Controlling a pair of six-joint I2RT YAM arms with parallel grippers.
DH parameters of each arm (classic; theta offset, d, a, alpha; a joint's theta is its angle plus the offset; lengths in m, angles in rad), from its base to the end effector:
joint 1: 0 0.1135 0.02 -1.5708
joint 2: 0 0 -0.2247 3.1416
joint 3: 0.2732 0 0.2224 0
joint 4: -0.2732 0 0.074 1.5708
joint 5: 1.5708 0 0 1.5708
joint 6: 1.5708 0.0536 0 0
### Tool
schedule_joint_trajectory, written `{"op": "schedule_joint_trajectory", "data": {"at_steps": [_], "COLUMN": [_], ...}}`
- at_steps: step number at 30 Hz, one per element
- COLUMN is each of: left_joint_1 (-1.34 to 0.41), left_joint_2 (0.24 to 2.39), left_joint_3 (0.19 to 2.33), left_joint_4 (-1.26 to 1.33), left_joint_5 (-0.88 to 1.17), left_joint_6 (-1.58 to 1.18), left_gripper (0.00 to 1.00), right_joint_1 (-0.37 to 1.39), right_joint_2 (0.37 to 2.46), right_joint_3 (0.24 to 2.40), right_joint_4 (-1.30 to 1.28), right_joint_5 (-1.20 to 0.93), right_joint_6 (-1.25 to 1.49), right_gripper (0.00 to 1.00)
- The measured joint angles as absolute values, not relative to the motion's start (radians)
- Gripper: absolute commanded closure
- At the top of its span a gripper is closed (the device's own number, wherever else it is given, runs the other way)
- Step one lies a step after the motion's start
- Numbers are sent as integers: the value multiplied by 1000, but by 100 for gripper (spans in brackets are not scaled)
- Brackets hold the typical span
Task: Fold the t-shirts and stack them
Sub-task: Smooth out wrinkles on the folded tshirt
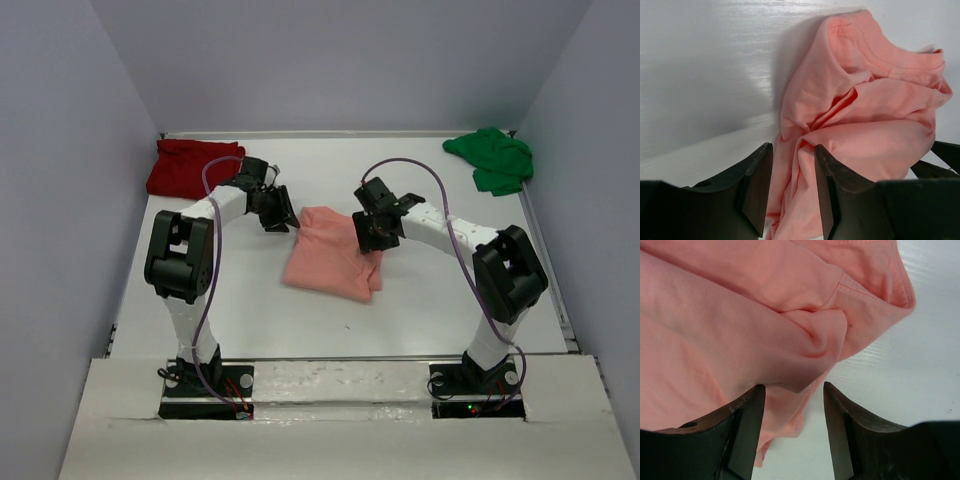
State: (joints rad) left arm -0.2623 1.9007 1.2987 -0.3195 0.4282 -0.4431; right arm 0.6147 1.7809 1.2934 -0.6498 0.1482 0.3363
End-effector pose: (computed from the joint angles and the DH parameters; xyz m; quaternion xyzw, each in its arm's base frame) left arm 0.3588 -0.1194 0.1565 -0.0161 0.9285 -0.2966 0.2229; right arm 0.2803 0.1882 0.1707 -0.1194 0.9667 0.0339 0.2238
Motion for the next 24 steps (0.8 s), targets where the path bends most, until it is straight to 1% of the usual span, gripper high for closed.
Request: {"op": "schedule_joint_trajectory", "data": {"at_steps": [14,24], "left_joint_1": [-273,-287], "left_joint_2": [1903,1963], "left_joint_3": [1341,1351], "left_joint_4": [-299,-280], "left_joint_5": [476,489], "left_joint_6": [-455,-469], "left_gripper": [55,56], "right_joint_1": [615,608], "right_joint_2": [1781,1781], "right_joint_3": [1293,1293], "right_joint_4": [-648,-646], "right_joint_5": [148,148], "right_joint_6": [336,336], "right_gripper": [44,44]}}
